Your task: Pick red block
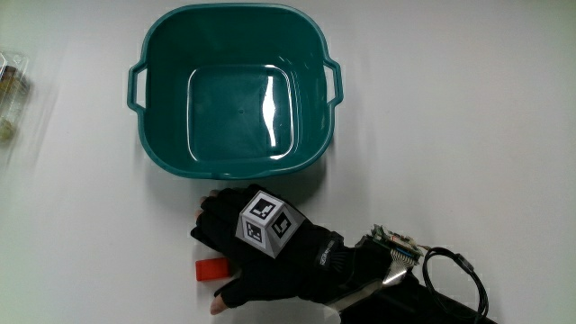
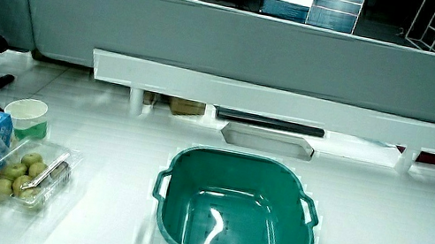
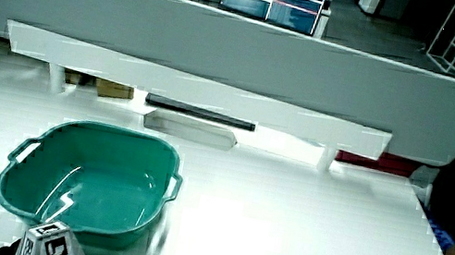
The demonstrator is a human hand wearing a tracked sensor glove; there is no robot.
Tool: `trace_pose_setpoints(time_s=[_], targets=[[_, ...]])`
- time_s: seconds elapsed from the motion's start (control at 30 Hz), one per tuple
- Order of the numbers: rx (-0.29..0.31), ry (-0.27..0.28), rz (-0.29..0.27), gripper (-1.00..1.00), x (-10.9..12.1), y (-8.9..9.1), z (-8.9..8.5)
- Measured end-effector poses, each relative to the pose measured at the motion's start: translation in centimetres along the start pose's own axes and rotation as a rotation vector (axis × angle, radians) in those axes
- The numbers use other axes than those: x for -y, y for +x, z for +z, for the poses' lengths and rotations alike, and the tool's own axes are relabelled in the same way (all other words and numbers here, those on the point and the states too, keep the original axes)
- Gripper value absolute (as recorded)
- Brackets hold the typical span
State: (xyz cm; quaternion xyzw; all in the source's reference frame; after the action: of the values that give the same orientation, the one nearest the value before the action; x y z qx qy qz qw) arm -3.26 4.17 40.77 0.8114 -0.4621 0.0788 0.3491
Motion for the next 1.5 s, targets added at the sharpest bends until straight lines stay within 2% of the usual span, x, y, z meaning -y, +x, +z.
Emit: trace_pose_setpoints(time_s=[0.43, 0.87, 1.1, 1.3, 1.5], targets=[[-0.024, 0.02, 0.024, 0.55, -0.3, -0.1, -0.2], [-0.014, 0.033, 0.027, 0.84, -0.5, -0.3, -0.5], [-0.018, 0.049, 0.058, 1.0, -0.4, -0.5, -0.2], [-0.004, 0.063, 0.08, 1.0, 0.0, -1.1, 0.2], [0.016, 0.096, 0.113, 1.0, 1.1, -2.0, 1.6]])
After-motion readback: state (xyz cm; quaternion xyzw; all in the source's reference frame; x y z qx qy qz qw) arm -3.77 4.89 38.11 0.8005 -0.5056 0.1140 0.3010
